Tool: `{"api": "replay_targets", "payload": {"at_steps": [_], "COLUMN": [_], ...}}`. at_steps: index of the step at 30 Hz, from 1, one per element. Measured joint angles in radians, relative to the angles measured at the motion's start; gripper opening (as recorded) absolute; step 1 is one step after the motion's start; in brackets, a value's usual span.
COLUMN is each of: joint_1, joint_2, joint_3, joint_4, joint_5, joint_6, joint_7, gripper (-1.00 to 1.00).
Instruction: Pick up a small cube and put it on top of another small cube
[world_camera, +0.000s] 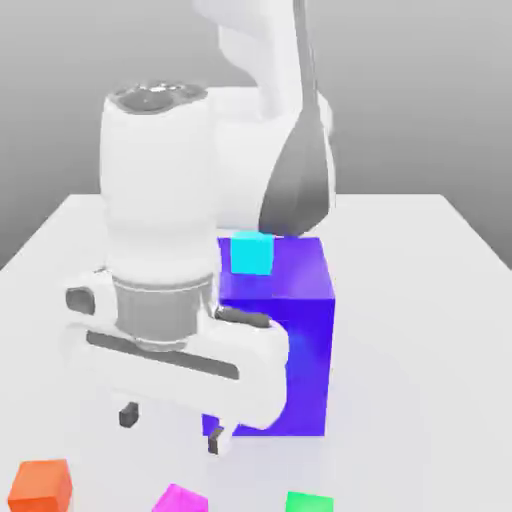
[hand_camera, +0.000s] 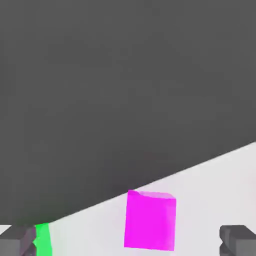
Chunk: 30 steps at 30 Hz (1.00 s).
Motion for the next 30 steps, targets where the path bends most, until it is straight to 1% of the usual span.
{"api": "replay_targets", "payload": {"at_steps": [2, 6, 7, 13, 18, 21, 27, 28, 30], "joint_1": [-0.006, -0.012, -0.013, -0.014, -0.011, 0.01, 0.062, 0.07, 0.08], "joint_2": [0.072, 0.218, 0.239, 0.249, 0.113, 0.06, -0.006, -0.005, 0.04], "joint_3": [-0.001, 0.005, 0.006, 0.007, 0.003, 0.038, 0.144, 0.157, 0.16], "joint_4": [0.003, 0.03, 0.034, 0.037, 0.007, 0.005, 0.017, 0.019, 0.023], "joint_5": [0.01, 0.02, 0.021, 0.021, 0.013, -0.015, -0.062, -0.068, -0.086], "joint_6": [0.029, 0.133, 0.149, 0.158, 0.051, 0.0, -0.081, -0.083, -0.043], "joint_7": [0.006, 0.004, 0.003, 0.004, 0.009, -0.063, -0.28, -0.308, -0.32], "gripper": [0.0, 0.0, -1.0, -1.0, -1.0, -1.0, -1.0, -1.0, -1.0]}}
